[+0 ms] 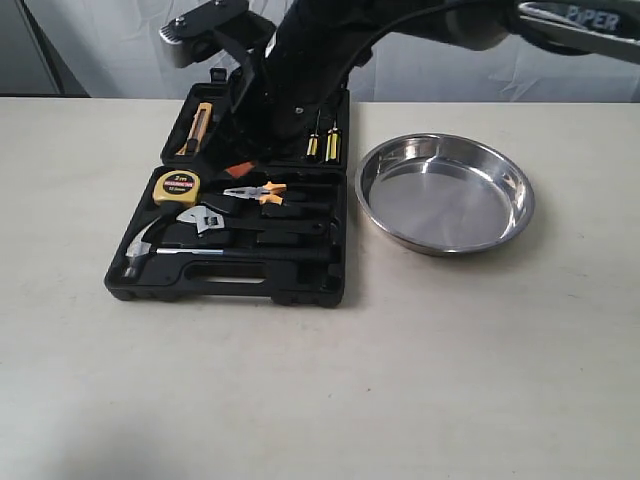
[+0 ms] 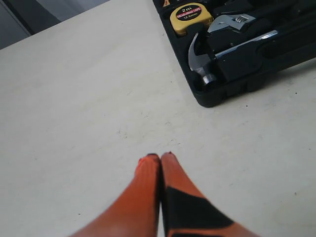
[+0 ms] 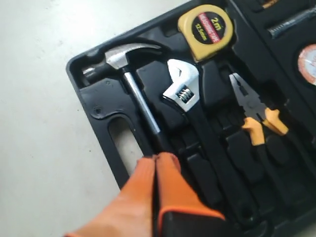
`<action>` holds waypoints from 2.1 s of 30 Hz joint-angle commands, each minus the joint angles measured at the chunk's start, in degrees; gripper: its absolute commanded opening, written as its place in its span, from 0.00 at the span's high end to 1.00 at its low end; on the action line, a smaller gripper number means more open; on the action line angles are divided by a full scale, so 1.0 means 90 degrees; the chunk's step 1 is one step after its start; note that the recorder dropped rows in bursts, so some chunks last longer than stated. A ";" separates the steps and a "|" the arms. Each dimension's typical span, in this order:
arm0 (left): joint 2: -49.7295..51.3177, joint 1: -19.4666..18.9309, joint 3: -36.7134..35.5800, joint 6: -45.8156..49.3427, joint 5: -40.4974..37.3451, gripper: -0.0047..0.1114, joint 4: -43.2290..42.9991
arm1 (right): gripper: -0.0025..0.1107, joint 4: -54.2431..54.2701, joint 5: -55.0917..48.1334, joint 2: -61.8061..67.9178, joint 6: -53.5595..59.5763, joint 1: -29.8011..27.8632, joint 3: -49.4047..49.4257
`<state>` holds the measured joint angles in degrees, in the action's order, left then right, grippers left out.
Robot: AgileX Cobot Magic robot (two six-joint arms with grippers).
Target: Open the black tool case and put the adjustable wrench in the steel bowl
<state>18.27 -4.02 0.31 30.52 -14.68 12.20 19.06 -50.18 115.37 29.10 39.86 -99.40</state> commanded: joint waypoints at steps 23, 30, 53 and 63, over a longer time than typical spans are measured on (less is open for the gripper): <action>-0.0039 0.0025 -0.0034 0.0012 0.0141 0.96 0.0031 | 0.99 0.0228 0.0403 0.2704 0.0075 0.0396 -0.3064; -0.0039 0.0025 -0.0034 0.0012 0.0141 0.96 0.0031 | 0.99 -0.0105 0.1275 0.3126 -0.0628 0.0313 -0.3558; -0.0039 0.0025 -0.0034 0.0012 0.0141 0.96 0.0106 | 0.99 -0.1792 0.1350 0.3225 -0.2804 -0.0357 -0.3595; -0.0039 0.0025 -0.0034 0.0012 0.0141 0.96 0.0106 | 0.99 -0.2308 0.0555 0.2977 -0.3233 -0.0357 -0.3595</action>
<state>18.27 -4.02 0.31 30.62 -14.42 12.21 -0.94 -43.34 144.02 1.60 36.85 -131.42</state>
